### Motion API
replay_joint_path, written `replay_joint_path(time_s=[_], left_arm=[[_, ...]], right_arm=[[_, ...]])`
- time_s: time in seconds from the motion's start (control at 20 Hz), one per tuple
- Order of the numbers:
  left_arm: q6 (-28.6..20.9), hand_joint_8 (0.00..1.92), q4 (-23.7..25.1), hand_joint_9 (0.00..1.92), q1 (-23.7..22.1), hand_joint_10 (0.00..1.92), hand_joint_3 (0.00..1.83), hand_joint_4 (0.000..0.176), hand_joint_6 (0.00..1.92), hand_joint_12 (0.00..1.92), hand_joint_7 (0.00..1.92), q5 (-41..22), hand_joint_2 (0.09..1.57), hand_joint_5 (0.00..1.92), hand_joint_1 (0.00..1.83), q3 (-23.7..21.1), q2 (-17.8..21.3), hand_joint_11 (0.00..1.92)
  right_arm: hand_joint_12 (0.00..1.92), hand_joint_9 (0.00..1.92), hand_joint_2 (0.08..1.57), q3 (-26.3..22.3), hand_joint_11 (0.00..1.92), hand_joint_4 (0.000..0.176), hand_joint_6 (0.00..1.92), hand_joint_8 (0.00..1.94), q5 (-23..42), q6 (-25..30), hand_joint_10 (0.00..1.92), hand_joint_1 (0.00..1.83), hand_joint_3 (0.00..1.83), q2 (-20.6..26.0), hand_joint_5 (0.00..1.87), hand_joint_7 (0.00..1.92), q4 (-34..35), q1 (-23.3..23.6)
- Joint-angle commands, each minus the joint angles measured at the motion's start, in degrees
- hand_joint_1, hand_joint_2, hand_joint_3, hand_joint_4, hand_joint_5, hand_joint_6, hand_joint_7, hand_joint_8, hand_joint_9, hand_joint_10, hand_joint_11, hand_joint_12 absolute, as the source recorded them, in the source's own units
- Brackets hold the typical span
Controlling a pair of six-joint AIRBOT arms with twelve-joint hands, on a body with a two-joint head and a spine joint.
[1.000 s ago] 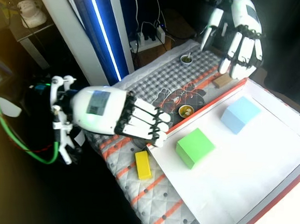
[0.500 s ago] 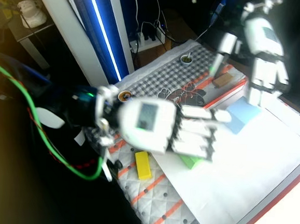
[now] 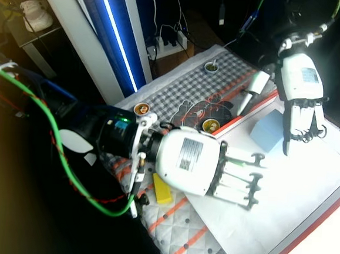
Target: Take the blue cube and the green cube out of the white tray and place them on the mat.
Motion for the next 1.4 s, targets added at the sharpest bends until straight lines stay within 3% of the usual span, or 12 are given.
replay_joint_path(time_s=[0.0, 0.35, 0.45, 0.55, 0.6, 0.65, 0.8, 0.85, 0.9, 1.0, 1.15, 1.35], left_arm=[[0.0, 0.00, 0.0, 0.47, -0.7, 0.01, 0.00, 0.176, 0.00, 0.80, 0.33, -4.1, 0.93, 0.19, 0.66, 0.3, -0.4, 0.04], [0.0, 0.01, 0.2, 0.67, -0.7, 0.01, 0.00, 0.176, 0.00, 0.62, 0.54, -0.3, 1.00, 0.19, 0.89, 2.9, -1.3, 0.24], [0.0, 0.01, 0.2, 0.72, -0.6, 0.02, 0.00, 0.176, 0.00, 1.05, 0.62, 0.4, 0.98, 0.29, 0.97, 3.0, -1.3, 0.24], [0.0, 0.04, 0.1, 0.79, -0.1, 0.06, 0.00, 0.132, 0.01, 1.17, 0.75, 0.8, 1.00, 0.52, 1.05, 3.1, -1.3, 0.24], [0.0, 1.08, -0.6, 0.84, 0.1, 0.07, 0.01, 0.000, 0.71, 0.94, 0.78, 0.8, 1.12, 0.90, 1.17, 3.1, -1.3, 0.26], [0.0, 1.37, -1.7, 0.88, 0.2, 0.09, 0.00, 0.000, 0.83, 0.91, 0.75, 0.8, 1.17, 0.98, 1.20, 3.1, -1.4, 0.25], [0.0, 1.43, -4.3, 0.93, 0.4, 0.14, 0.00, 0.000, 0.72, 0.99, 0.82, 0.0, 1.16, 1.02, 1.24, 3.6, -2.0, 0.22], [0.0, 1.39, -5.1, 0.95, 0.4, 0.17, 0.00, 0.000, 0.72, 1.10, 0.85, -0.6, 1.15, 1.01, 1.25, 3.8, -2.2, 0.21], [0.0, 1.43, -5.6, 0.89, 0.4, 0.28, 0.00, 0.000, 0.72, 1.16, 0.82, -1.0, 1.16, 1.02, 1.24, 3.8, -2.2, 0.21], [0.0, 1.50, -7.0, 0.71, -0.2, 0.76, 0.01, 0.000, 0.74, 1.26, 0.77, -2.5, 1.17, 1.00, 1.23, 3.7, -2.1, 0.20], [-6.6, 1.39, -2.1, 0.65, -1.4, 0.85, 0.00, 0.000, 0.69, 1.22, 0.83, -6.1, 1.15, 1.05, 1.24, 1.3, -0.2, 0.19], [-19.3, 1.45, 12.6, 0.61, -2.3, 1.19, 0.00, 0.000, 0.78, 1.52, 0.80, -12.3, 1.17, 0.98, 1.23, -7.0, 6.2, 0.24]], right_arm=[[0.72, 0.19, 1.01, 0.4, 0.00, 0.103, 0.00, 0.00, 5.2, 0.0, 0.00, 0.54, 0.00, -0.7, 0.10, 0.13, 0.8, 0.8], [0.74, 0.19, 1.04, 0.9, 0.00, 0.109, 0.00, 0.00, 4.3, 0.0, 0.01, 0.56, 0.00, -1.9, 0.12, 0.12, 0.6, 0.8], [0.93, 0.26, 1.05, 0.8, 0.00, 0.126, 0.00, 0.00, 4.3, 0.0, 0.01, 0.56, 0.00, -1.9, 0.13, 0.15, 0.6, 0.8], [1.18, 0.48, 1.08, 0.7, 0.12, 0.089, 0.00, 0.01, 4.3, 0.0, 0.04, 0.57, 0.00, -2.1, 0.25, 0.38, 0.6, 0.7], [1.31, 0.62, 1.09, 0.7, 0.20, 0.031, 0.01, 0.03, 4.3, 0.0, 0.06, 0.68, 0.00, -2.1, 0.40, 0.57, 0.6, 0.7], [1.27, 0.56, 1.09, 0.7, 0.06, 0.003, 0.03, 0.03, 4.3, 0.0, 0.02, 0.72, 0.00, -2.1, 0.48, 0.61, 0.6, 0.7], [1.65, 0.93, 1.13, 0.7, 0.61, 0.000, 0.01, 0.10, 4.3, 0.0, 0.93, 0.95, 0.00, -2.1, 0.89, 1.19, 0.6, 0.7], [1.64, 1.03, 1.11, 0.7, 0.74, 0.000, 0.75, 0.75, 4.3, 0.0, 0.94, 1.19, 0.01, -2.1, 0.96, 1.06, 0.6, 0.7], [1.57, 1.05, 1.13, 0.8, 0.76, 0.000, 0.93, 1.00, 4.3, 0.0, 0.90, 1.24, 0.00, -2.1, 0.85, 1.06, 0.6, 0.8], [1.22, 1.13, 1.16, 1.3, 0.84, 0.000, 1.18, 0.97, 4.4, 0.0, 0.50, 1.23, 0.00, -2.3, 0.79, 1.04, 0.6, 1.2], [1.48, 1.19, 1.11, 1.0, 0.93, 0.000, 0.91, 0.99, 5.4, 0.0, 0.71, 1.26, 0.00, -2.3, 0.92, 1.09, 0.0, 3.6], [1.18, 1.24, 1.12, -4.1, 0.92, 0.000, 1.04, 0.91, 12.3, 0.0, 0.29, 1.24, 0.00, 1.1, 0.87, 1.09, -1.0, 5.1]])
